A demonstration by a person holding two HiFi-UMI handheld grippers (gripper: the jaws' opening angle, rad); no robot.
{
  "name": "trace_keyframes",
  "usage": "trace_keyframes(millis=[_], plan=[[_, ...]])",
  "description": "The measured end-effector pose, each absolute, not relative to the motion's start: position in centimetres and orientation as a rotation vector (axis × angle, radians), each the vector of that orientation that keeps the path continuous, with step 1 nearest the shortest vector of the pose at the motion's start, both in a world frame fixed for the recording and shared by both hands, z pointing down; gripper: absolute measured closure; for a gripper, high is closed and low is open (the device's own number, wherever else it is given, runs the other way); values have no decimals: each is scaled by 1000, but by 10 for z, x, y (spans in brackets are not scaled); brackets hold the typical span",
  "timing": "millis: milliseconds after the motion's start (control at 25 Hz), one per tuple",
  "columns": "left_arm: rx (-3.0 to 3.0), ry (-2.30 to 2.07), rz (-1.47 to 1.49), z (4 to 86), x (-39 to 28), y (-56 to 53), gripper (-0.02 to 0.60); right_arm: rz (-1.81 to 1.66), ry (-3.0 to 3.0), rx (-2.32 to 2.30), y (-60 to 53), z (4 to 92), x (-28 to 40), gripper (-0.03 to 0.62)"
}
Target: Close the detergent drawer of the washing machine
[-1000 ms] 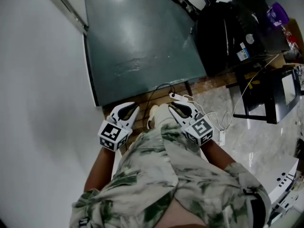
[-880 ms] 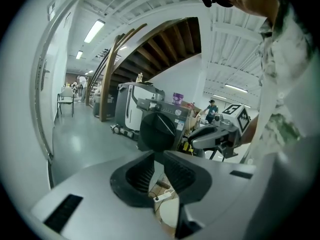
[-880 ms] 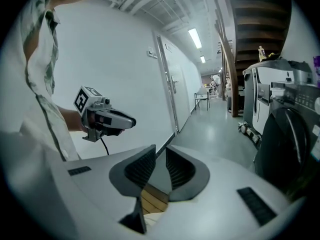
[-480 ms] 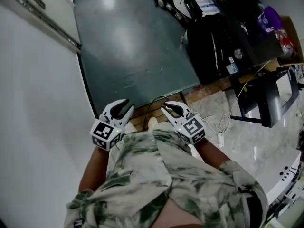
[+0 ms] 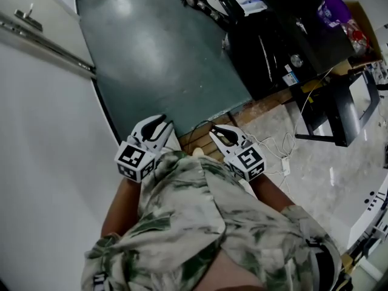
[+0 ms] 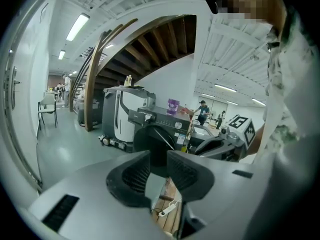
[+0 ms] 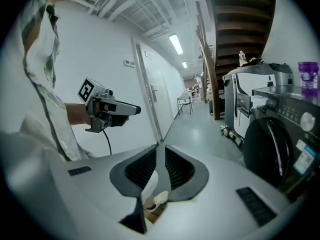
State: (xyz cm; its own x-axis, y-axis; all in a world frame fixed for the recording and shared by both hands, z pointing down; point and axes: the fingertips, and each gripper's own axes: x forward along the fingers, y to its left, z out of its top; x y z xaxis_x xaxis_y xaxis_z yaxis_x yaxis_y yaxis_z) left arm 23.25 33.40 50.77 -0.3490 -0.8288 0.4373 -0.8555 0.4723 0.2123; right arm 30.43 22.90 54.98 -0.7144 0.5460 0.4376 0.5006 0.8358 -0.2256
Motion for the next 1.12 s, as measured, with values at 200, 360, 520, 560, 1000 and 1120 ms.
trace_keyframes(millis=[200, 360, 520, 560, 1000, 1120], plan=[[1473, -2196, 70, 516, 181, 328, 486, 110, -2527, -660, 220, 552, 263, 520], [1541, -2179, 78, 517, 126, 330, 486, 106, -2534, -592, 226, 551, 215, 520], [1589, -2141, 77, 509, 70, 339, 486, 119, -2532, -528, 238, 537, 159, 523], [1601, -2127, 81, 503, 56, 343, 486, 130, -2532, -511, 242, 529, 145, 525], [1747, -2000, 178, 439, -53, 339, 486, 190, -2544, -341, 254, 442, 54, 528], [1784, -1982, 184, 435, -62, 315, 486, 218, -2552, -273, 237, 436, 51, 530]])
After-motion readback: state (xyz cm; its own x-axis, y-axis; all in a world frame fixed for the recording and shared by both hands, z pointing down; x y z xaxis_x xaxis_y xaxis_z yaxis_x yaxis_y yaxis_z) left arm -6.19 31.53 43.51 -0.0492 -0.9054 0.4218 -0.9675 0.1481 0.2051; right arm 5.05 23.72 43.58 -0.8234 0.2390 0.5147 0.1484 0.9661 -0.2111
